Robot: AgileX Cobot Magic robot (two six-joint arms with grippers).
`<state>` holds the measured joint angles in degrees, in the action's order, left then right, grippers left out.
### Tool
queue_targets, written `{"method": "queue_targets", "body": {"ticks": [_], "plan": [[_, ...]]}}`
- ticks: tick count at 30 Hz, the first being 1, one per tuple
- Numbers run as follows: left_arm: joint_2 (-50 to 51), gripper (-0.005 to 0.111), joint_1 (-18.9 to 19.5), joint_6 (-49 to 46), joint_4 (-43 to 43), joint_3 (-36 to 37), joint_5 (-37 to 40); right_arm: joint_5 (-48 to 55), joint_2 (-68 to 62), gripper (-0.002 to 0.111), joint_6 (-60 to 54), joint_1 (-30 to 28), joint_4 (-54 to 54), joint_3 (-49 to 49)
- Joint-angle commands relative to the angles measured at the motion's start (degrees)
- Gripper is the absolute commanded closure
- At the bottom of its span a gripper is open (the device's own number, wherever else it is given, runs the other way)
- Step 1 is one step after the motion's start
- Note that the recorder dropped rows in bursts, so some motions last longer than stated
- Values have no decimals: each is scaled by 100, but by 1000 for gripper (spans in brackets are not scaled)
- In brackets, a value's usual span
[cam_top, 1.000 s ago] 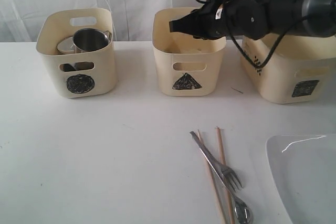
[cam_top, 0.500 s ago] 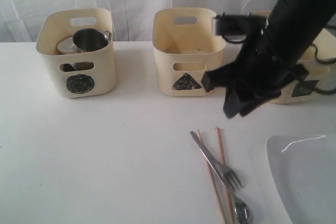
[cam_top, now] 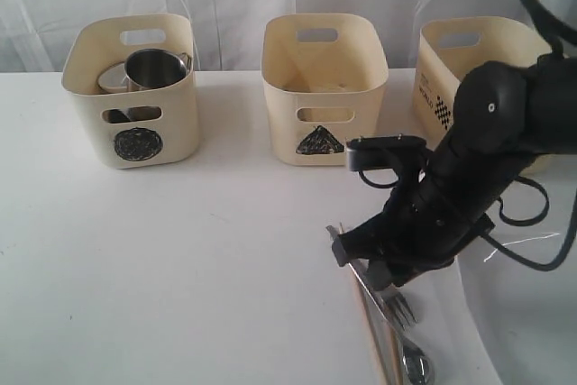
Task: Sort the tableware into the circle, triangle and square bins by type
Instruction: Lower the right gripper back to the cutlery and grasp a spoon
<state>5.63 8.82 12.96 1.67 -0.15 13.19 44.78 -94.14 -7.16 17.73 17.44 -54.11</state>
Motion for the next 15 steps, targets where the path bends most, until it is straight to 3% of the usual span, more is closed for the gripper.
{"method": "queue_targets", "body": {"ticks": [1, 15], "plan": [[-31, 107, -39, 17, 42, 15, 5, -176, -324, 83, -82, 19, -235, 158], [-31, 107, -39, 17, 42, 15, 5, 101, -1097, 85, -82, 19, -244, 158]]}}
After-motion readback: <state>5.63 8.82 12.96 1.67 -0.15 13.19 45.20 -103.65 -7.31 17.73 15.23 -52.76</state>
